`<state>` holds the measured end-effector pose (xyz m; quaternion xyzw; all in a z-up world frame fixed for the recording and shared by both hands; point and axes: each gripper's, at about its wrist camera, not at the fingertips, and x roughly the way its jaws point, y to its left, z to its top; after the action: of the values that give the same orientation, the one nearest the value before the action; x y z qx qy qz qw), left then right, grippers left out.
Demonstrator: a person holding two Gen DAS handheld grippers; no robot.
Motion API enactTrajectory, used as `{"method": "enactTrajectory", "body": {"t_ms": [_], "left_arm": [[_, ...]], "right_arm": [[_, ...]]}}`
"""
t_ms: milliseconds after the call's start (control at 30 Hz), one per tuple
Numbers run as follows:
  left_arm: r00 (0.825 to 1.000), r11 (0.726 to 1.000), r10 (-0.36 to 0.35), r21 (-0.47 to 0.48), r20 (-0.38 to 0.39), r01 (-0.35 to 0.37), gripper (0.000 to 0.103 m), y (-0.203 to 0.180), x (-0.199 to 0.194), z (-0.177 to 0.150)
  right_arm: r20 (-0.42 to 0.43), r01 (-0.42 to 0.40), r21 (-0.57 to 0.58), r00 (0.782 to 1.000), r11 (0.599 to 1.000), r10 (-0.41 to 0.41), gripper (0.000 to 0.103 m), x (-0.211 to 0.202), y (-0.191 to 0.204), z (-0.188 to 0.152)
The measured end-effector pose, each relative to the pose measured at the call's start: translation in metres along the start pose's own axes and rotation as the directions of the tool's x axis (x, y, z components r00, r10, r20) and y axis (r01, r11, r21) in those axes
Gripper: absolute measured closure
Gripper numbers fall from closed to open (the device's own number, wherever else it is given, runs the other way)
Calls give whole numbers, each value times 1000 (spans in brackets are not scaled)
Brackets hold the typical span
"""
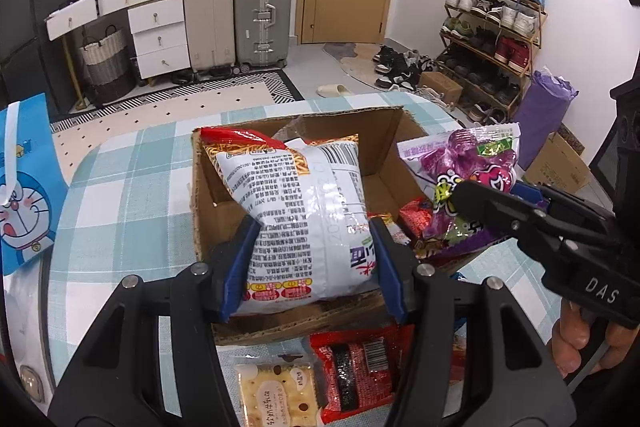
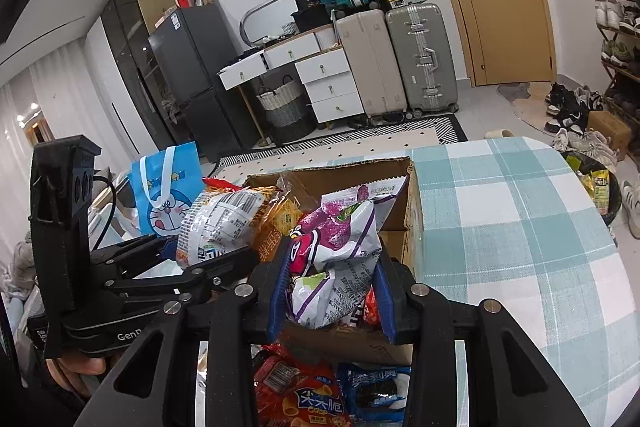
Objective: Organize snacks
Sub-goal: 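Carry both bags over the SF box and open both grippers to drop them, then move the right gripper to the red chip bag while the left gripper approaches the cream cookie pack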
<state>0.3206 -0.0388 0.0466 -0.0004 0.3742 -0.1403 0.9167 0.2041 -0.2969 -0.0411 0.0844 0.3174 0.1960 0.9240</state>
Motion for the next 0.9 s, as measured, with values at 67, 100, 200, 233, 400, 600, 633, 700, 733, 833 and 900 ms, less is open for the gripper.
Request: {"method": "enactTrajectory", "body": {"t_ms": [67, 100, 200, 233, 400, 600, 633, 700, 733, 833, 900], "left_arm": [[1000, 1000, 0, 4, 4, 0, 50, -1, 1, 1], [1000, 1000, 1, 6, 8, -1, 50, -2, 0, 1], [1000, 1000, 11, 18, 14, -11, 45, -4, -7, -1], [1000, 1000, 18, 22, 19, -18, 37, -5, -10, -2], [999, 1000, 30, -4, 32, -30, 19, 0, -26, -10], [998, 998, 49, -28, 24, -49, 2, 7, -43, -24], [998, 998, 52, -36, 28, -51, 1, 8, -46, -27], [998, 998, 51, -49, 25, -50, 1, 12, -52, -36], [998, 997, 55, -58, 21, -54, 1, 15, -56, -39], [997, 995, 73, -74, 15, -72, 1, 19, -66, -53], [997, 994, 80, -78, 9, -79, 1, 24, -70, -61]], "right_arm": [[3, 33, -4, 999, 999, -33, 64, -1, 2, 1], [6, 40, -4, 999, 999, -40, 63, -2, 2, 1], [27, 29, -1, 999, 1000, -29, 51, -10, 1, 2], [31, 32, -2, 999, 999, -32, 44, -12, 2, 1], [39, 32, 17, 999, 999, -32, 12, -28, -8, -5], [12, 68, 46, 998, 997, -69, 1, -44, -19, -22], [7, 70, 52, 998, 996, -70, 1, -46, -21, -25], [-3, 68, 68, 998, 995, -68, 1, -50, -25, -33], [-5, 67, 74, 998, 995, -67, 1, -51, -26, -36], [-15, 60, 94, 998, 994, -59, 1, -56, -28, -46], [-20, 57, 96, 998, 994, -55, 1, -59, -27, -53]]}}
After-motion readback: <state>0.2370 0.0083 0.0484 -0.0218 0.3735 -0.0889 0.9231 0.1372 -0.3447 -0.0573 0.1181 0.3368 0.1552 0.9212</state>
